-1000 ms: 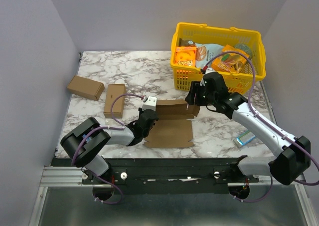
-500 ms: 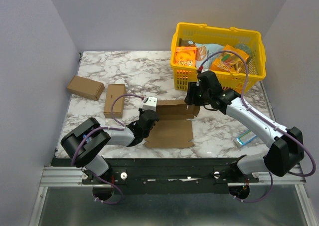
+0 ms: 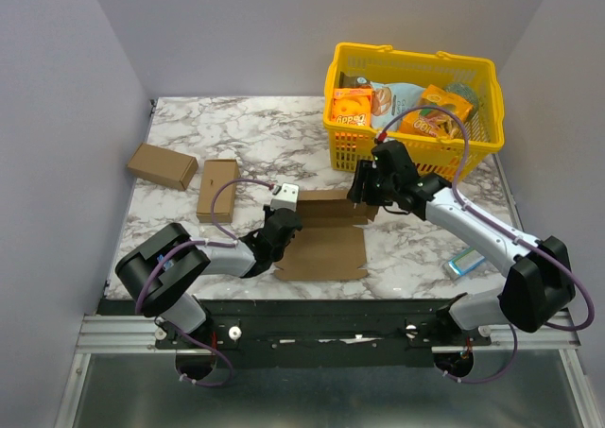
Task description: Fold the paper box
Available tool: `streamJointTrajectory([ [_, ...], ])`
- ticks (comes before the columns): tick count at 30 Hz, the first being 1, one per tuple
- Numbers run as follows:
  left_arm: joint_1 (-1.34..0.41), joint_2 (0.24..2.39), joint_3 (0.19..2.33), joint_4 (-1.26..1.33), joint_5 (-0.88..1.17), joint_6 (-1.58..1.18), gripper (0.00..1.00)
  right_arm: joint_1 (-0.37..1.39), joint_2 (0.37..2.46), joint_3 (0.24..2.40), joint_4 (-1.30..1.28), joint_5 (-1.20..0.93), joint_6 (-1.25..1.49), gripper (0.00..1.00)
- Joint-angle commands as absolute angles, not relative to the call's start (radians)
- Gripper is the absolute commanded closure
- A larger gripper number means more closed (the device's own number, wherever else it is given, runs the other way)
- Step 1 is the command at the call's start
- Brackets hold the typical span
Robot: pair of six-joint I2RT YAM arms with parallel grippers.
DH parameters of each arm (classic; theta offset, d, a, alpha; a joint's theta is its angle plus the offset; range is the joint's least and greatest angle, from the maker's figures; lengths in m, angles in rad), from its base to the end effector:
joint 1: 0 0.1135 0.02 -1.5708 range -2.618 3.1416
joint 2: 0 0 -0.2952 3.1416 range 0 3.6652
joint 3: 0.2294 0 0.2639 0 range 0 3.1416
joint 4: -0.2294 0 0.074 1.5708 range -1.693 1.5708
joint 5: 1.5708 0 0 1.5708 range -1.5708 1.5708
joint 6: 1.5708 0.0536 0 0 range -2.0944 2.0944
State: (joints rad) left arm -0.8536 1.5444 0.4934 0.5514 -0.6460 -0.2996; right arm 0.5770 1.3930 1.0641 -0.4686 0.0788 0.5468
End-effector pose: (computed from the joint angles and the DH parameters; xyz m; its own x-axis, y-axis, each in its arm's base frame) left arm 0.2179 -0.2007 0.1594 -0.3760 0.0725 -0.9238 0.1502 0.9885 0.0165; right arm 0.2700 0.1707 0.2866 -0.7711 0.1166 -0.6259 -0.1133 0.9423 0.3151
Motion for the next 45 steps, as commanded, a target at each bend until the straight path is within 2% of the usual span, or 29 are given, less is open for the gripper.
streamJointTrajectory([
  [1, -0.867, 1.548, 0.48, 0.518, -0.698, -0.265, 1.0, 0.58, 1.407, 1.054, -0.426, 0.043, 0.586, 0.34],
  [11, -0.874, 1.539, 0.476, 0.52, -0.709, -0.259, 1.0, 0.54, 1.411, 1.008, -0.319, -0.061, 0.672, 0.35],
  [22, -0.885, 1.546, 0.483, 0.515, -0.718, -0.255, 1.0, 0.472, 1.379, 0.87, -0.131, -0.202, 0.825, 0.49],
  [45, -0.885, 1.503, 0.443, 0.577, -0.655, -0.27, 1.0, 0.337, 1.368, 0.627, 0.262, -0.442, 1.058, 0.73],
])
